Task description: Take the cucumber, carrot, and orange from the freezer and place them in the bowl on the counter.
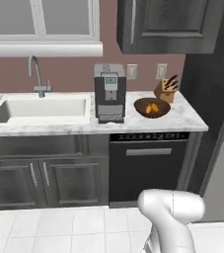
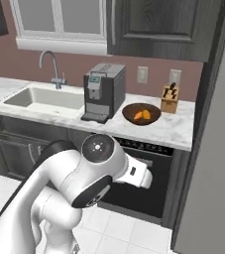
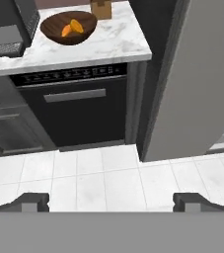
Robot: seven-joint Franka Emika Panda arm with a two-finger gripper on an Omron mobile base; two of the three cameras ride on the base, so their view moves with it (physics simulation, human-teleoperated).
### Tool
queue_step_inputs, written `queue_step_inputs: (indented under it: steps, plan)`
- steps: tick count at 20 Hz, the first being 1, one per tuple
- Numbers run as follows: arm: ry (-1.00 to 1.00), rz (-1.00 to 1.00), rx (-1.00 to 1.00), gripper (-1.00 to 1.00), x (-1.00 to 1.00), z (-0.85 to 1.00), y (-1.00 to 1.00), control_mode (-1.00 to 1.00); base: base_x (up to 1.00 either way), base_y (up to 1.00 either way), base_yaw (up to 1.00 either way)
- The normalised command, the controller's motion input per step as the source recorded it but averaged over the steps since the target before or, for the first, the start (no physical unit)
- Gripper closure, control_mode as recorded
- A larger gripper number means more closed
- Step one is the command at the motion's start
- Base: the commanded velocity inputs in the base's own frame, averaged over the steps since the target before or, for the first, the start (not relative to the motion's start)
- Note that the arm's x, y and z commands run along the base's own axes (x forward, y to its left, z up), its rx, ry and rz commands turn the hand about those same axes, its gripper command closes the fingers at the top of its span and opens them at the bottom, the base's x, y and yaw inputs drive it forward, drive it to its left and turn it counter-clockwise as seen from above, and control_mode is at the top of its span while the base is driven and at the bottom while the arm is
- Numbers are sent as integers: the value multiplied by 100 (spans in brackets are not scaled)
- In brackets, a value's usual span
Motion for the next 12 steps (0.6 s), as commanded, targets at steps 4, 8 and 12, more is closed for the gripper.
queue_step_inputs:
  steps: [4,8,12]
  plan:
    - [0,0,0,-100,0,0,0,100,-32,-100,-6]
    - [0,0,0,-100,0,0,0,100,-8,-100,-12]
    - [0,0,0,-100,0,0,0,100,-1,-100,-17]
